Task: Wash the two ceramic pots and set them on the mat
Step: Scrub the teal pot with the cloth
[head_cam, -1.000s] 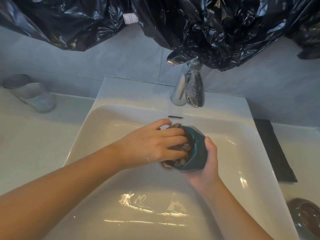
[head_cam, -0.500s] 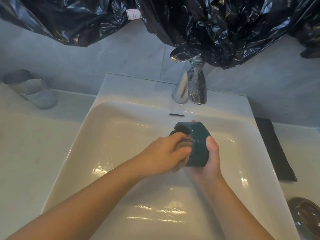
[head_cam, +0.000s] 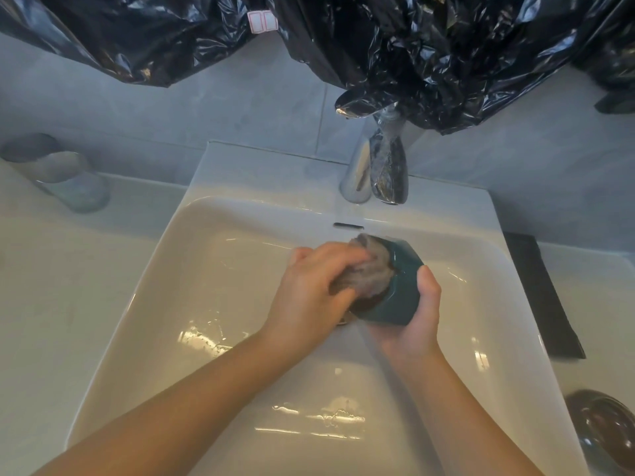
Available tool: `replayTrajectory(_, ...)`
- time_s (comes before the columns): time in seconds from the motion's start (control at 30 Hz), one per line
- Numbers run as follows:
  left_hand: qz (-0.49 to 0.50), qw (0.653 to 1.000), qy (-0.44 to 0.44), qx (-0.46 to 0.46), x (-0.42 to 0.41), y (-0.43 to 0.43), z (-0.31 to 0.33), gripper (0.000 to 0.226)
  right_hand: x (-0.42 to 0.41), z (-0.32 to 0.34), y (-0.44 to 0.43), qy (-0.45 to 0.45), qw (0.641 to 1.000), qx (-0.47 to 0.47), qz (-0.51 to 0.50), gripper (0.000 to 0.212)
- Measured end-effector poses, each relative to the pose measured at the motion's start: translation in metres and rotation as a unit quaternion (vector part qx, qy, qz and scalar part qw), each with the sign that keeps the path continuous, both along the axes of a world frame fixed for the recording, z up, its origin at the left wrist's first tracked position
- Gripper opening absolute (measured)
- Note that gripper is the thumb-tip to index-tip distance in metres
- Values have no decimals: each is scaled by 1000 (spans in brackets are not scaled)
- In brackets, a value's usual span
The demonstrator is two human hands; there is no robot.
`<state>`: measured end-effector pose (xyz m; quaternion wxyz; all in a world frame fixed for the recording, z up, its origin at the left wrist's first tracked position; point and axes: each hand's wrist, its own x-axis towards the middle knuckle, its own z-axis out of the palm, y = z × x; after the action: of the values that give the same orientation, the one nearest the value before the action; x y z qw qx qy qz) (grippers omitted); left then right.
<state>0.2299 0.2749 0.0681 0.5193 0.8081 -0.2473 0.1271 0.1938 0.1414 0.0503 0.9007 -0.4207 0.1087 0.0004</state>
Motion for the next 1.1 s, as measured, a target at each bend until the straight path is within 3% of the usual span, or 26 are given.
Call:
replayTrajectory(0.03, -7, 991, -117, 65, 4, 5, -5, 33, 0, 1, 0, -3, 1000, 9, 5, 82)
replayTrajectory(0.1, -40, 960, -246, 131, 12, 11, -7, 20, -1, 0, 2, -2, 1000, 14, 19, 79)
replayTrajectory(0.23, -97, 904, -357, 215, 25, 10, 1, 13, -1, -1, 4, 7, 999, 16, 37, 77)
replayTrajectory(0.33, -106, 877, -364, 296, 31, 11, 0, 21, -1, 1, 2, 22, 999, 18, 38, 79)
replayTrajectory(0.5, -94, 911, -186, 356, 21, 6, 0, 24, -1, 3, 2, 43, 998, -41, 9, 63)
replayTrajectory(0.57, -121, 945, -45, 302, 21, 6, 6, 25, -1, 2, 3, 41, 997, -66, -11, 76)
replayTrajectory(0.63, -169, 952, 147, 210, 23, 4, 10, 21, 0, 1, 3, 34, 995, -91, -35, 90)
replayTrajectory(0.73, -200, 932, 298, 51, 21, -2, 20, 19, 1, -2, 1, 20, 994, -91, -57, 98)
replayTrajectory(0.87, -129, 897, 412, -96, 12, -16, 23, 10, 1, -3, -2, 27, 996, -59, -58, 75)
replayTrajectory(0.93, -62, 858, 487, -154, 13, -20, 25, 16, -1, -5, -3, 35, 996, -62, -57, 67)
replayTrajectory(1.0, 6, 829, 530, -179, 17, -20, 24, 24, -1, -3, -1, 48, 994, -73, -59, 80)
replayTrajectory(1.1, 46, 838, 523, -150, 19, -17, 23, 20, 0, -1, 4, 39, 991, -117, -55, 105)
